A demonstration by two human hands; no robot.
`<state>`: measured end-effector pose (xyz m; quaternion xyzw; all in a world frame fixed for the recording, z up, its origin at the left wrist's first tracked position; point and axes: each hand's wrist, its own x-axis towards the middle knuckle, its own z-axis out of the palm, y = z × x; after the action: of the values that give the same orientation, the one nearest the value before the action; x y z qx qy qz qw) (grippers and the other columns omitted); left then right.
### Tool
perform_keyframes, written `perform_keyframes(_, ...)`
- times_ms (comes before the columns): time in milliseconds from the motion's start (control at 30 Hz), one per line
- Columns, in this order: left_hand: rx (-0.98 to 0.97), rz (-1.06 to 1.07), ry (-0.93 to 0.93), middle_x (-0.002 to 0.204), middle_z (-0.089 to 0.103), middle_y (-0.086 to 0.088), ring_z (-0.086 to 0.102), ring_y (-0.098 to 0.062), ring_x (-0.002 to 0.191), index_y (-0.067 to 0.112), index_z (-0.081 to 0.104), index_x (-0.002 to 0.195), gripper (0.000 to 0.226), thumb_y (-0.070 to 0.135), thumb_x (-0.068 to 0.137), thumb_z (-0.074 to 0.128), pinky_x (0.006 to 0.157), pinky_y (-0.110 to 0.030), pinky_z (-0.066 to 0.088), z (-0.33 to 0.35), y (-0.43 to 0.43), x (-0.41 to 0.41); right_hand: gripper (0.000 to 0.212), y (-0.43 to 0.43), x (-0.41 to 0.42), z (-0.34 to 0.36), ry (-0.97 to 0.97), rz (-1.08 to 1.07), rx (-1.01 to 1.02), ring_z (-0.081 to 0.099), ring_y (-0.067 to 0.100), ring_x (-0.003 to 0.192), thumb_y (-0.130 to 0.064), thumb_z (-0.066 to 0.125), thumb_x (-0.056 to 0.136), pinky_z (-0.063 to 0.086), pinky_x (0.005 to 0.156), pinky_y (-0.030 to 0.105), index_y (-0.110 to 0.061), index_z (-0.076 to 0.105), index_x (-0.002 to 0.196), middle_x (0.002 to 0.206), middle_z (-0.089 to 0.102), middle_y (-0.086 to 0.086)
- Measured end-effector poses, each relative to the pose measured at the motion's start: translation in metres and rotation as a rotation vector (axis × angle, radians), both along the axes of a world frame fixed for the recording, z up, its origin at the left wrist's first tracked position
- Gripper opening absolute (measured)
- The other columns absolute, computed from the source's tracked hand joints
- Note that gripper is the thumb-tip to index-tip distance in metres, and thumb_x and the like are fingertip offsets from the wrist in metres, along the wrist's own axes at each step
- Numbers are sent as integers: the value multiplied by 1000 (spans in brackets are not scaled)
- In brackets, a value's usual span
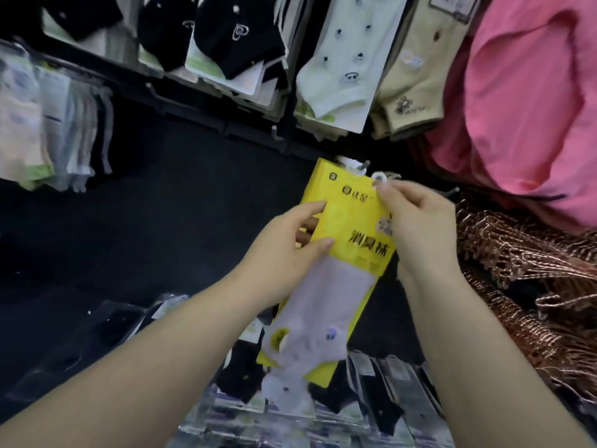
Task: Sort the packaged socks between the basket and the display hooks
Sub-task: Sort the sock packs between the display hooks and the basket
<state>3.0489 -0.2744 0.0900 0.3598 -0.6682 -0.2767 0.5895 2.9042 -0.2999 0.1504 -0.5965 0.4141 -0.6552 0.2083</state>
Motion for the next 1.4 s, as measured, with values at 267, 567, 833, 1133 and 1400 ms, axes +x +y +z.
perform_keyframes(267,49,160,-106,100,51,15,52,7,88,30,48,128,46,16,88,64,75,-12,42,0,-29,-3,16,-47,13,17,166,-148,-17,57,7,65,-18,64,84,52,72,39,-27,68,72,67,63,-11)
perform_keyframes(567,234,28,-104,162,-2,6,0,-11,149,31,-8,152,71,35,100,42,120,-37,11,-32,-45,-1,55,-54,10,-32,76,-175,0,49,15,121,-33,62,87,42,103,37,-21,40,136,132,44,-3)
perform_keyframes(833,190,-127,-17,159,20,10,20,-3,145,23,7,154,57,21,103,34,119,-32,20,-52,-62,-4,48,-51,13,-86,57,-2,28,55,-19,91,-27,54,94,42,71,0,-17,35,136,103,58,-27)
perform_keyframes(1133,246,-106,-97,161,13,-2,13,-14,148,13,3,153,63,14,101,39,120,-40,18,-52,-53,-2,50,-29,14,-107,34,38,145,56,-15,98,-22,58,91,43,74,2,-19,37,137,108,59,-30)
perform_keyframes(1400,362,-99,-157,145,24,29,22,2,138,45,14,142,73,55,80,51,95,4,22,-114,-24,35,81,14,15,-195,34,101,443,53,-6,111,-57,65,71,47,83,14,-32,32,140,126,53,-24)
